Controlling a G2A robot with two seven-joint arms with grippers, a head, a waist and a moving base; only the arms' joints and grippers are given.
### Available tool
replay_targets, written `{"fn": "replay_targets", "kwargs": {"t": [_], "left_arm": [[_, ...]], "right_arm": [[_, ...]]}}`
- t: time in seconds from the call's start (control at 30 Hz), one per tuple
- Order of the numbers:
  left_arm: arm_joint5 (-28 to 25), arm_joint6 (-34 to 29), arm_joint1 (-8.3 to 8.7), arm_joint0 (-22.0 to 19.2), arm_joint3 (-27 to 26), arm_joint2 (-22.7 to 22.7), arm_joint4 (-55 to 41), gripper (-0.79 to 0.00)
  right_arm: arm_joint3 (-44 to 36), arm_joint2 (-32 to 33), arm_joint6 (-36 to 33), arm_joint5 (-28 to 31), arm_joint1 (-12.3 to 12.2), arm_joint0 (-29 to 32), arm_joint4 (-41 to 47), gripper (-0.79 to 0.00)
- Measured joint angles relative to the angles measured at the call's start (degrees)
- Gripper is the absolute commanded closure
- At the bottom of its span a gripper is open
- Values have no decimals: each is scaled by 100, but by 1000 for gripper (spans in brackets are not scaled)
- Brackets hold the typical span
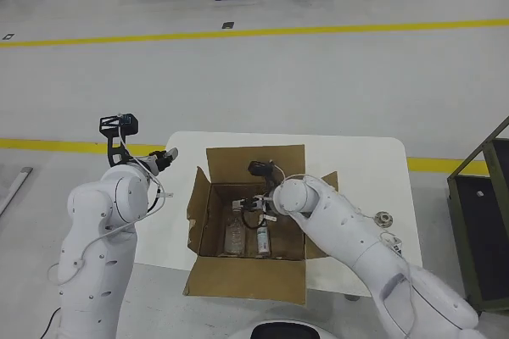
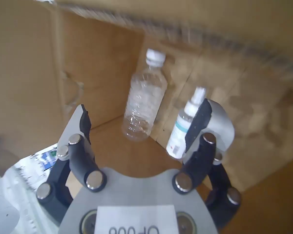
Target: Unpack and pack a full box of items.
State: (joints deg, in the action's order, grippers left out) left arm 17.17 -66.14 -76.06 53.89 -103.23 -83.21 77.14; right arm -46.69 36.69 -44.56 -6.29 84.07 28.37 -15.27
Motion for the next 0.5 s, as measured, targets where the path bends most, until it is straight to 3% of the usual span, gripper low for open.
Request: {"fn": "replay_targets", "kwargs": {"t": [0.1, 0.27, 0.37, 0.5], "left_arm": [[0, 0, 0, 0, 0, 0, 0, -785], [0, 0, 0, 0, 0, 0, 0, -785], [0, 0, 0, 0, 0, 0, 0, -785], [0, 0, 0, 0, 0, 0, 0, -785]], "right_arm": [[-1411, 706, -84, -251, -499, 470, -720, 0], [-4812, 2559, -1071, -1176, -1386, 2417, -2582, 0], [-6479, 3547, -1784, -1439, -1672, 3592, -3583, 0], [-7641, 4435, -2302, -1553, -1824, 4666, -4401, 0]]}}
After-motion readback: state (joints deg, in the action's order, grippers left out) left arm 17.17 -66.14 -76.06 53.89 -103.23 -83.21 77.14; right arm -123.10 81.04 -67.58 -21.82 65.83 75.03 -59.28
